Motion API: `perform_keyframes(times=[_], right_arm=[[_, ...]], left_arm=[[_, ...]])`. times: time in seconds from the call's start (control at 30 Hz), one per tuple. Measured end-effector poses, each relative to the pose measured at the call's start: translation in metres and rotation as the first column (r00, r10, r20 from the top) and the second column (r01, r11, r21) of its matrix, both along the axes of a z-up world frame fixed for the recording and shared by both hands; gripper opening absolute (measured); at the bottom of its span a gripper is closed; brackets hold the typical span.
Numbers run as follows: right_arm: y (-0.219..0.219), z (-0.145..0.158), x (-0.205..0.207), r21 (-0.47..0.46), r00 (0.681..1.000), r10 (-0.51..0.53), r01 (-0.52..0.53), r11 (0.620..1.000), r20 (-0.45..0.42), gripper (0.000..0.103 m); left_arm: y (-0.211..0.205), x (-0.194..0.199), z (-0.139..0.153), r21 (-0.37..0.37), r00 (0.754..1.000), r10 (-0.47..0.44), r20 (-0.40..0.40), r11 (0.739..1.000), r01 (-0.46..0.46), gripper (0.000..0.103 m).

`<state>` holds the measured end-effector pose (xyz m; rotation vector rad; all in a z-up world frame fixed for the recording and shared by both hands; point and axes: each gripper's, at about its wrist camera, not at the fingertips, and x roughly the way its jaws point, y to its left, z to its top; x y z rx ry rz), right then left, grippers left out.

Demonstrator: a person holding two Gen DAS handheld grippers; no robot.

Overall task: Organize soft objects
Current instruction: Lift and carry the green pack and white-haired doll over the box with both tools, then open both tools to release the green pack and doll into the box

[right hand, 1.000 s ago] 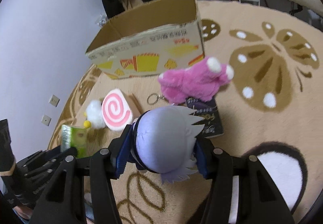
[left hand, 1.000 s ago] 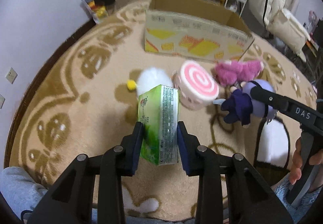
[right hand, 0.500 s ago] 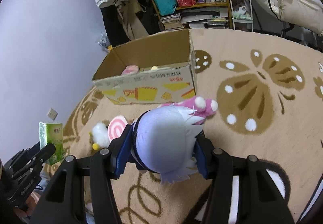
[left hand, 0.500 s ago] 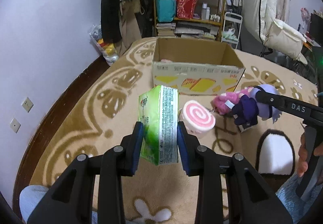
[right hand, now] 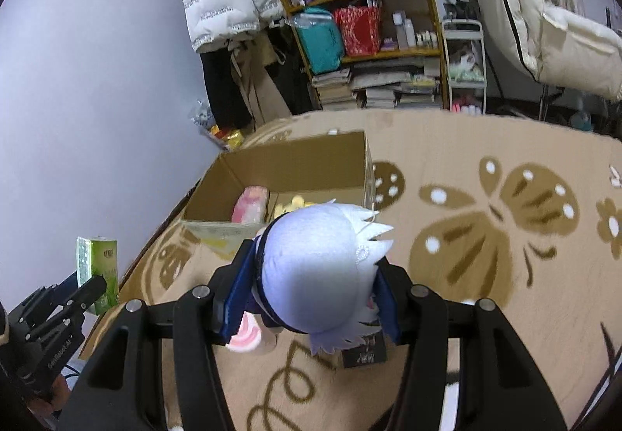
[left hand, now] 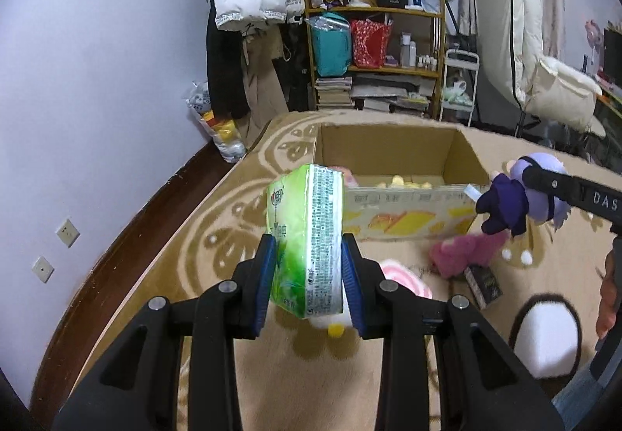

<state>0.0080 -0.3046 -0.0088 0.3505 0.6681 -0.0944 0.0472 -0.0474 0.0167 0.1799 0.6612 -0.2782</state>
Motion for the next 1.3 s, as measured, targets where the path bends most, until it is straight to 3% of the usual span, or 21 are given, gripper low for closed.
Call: perform_keyframes(times=[0.33, 0.67, 0.93, 1.13, 1.2, 1.3], right_arm=[[-0.007, 0.019, 0.04, -0.044, 0.999, 0.024, -0.023, 0.999, 0.028, 0.059], [-0.008, 0.017, 0.087, -0.109, 0.996, 0.083, -0.08, 0.991, 0.028, 0.059], [-0.008, 0.0, 0.111, -0.169, 0.988, 0.151, -0.145, 0.975, 0.026, 0.059], [-0.017, -0.016, 0.123, -0.117, 0.986, 0.168, -0.165, 0.979, 0.013, 0.059], [-0.015, -0.023, 0.128, -0.119, 0.985, 0.174, -0.173, 0.978, -0.001, 0.06], [-0.012, -0.032, 0.13, -0.133, 0.982, 0.187, -0.188, 0.973, -0.016, 0.06]], left_arm=[[-0.012, 0.048, 0.033, -0.013, 0.996, 0.026, 0.085, 1.0, -0.025, 0.032], [-0.046, 0.095, 0.032, 0.025, 0.99, -0.029, 0.137, 0.999, 0.026, 0.032], [-0.075, 0.121, -0.001, 0.015, 0.993, -0.081, 0.08, 0.997, 0.08, 0.032], [-0.087, 0.131, -0.031, 0.002, 0.991, -0.131, 0.011, 0.991, 0.131, 0.032], [-0.087, 0.136, -0.042, -0.026, 0.99, -0.135, -0.039, 0.991, 0.134, 0.032], [-0.09, 0.139, -0.052, -0.009, 0.99, -0.127, -0.055, 0.992, 0.127, 0.032]])
